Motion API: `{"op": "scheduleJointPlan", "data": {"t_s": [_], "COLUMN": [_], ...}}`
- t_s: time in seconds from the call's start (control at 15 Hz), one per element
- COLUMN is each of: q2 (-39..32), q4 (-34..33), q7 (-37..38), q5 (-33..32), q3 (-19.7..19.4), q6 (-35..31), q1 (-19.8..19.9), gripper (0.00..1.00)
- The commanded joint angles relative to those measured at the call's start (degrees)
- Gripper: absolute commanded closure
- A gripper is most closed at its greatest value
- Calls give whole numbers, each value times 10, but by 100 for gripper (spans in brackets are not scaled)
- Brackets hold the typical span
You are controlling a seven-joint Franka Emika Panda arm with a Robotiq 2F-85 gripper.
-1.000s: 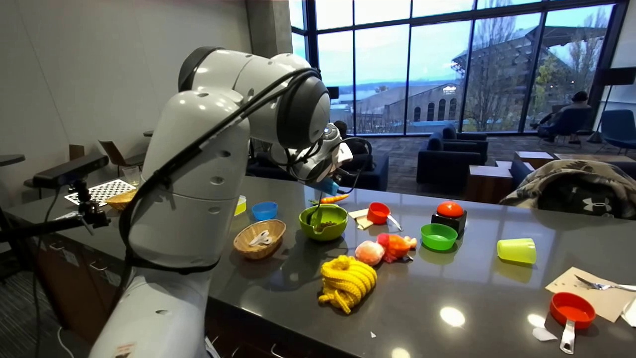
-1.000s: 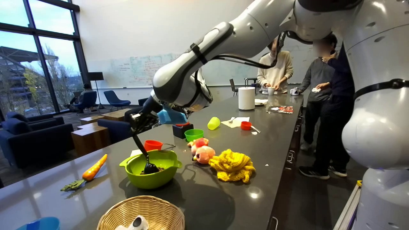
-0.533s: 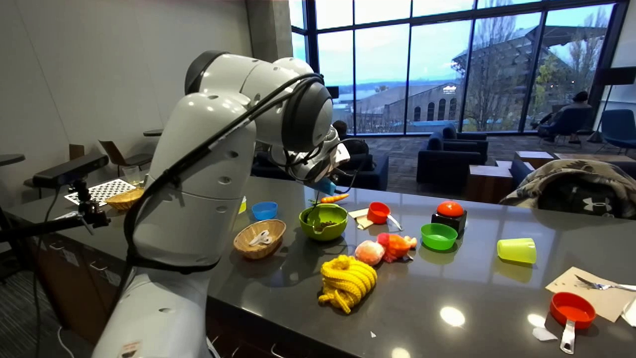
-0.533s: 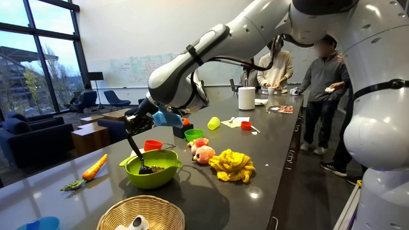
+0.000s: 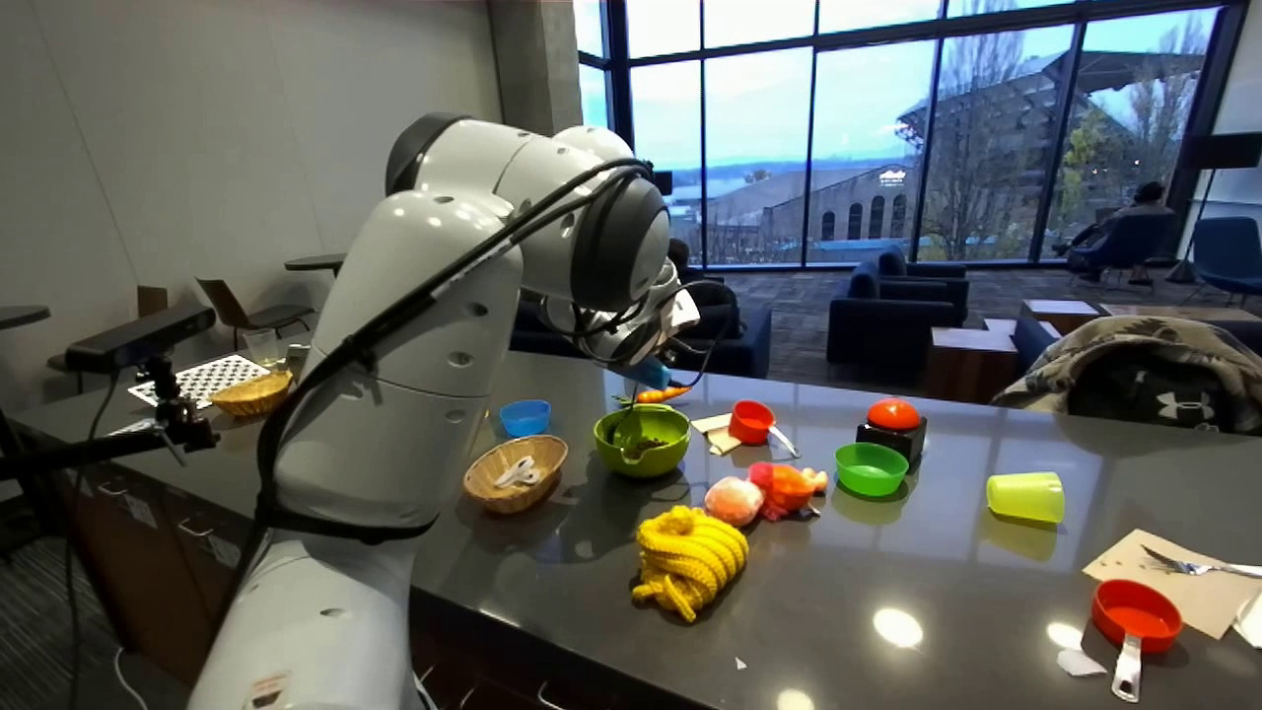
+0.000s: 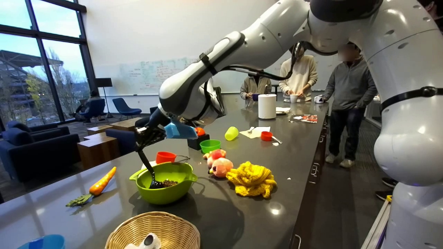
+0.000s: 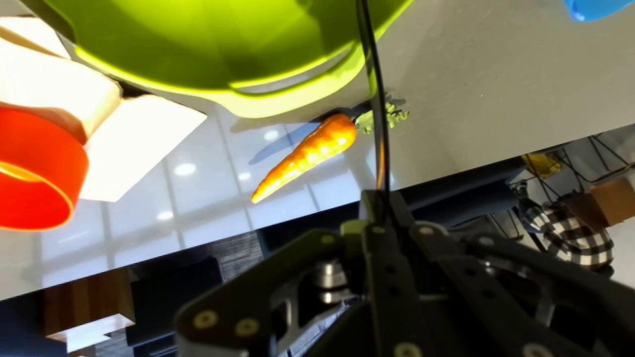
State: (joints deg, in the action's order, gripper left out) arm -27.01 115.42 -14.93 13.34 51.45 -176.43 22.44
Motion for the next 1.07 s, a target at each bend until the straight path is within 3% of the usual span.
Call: {"op": "scheduleJointPlan", "data": {"t_s": [0.0,0.53,1.0], "q2": [-28,-57,-78], "q4": [-23,-67,-100], "q7": [-14,-25,-41], "q5": [-8,-9,-8], "q3": [-9,-33,-32], "q6": [-5,2,2], "q1": [-3,-10,-6], "gripper": [99,99,99]}}
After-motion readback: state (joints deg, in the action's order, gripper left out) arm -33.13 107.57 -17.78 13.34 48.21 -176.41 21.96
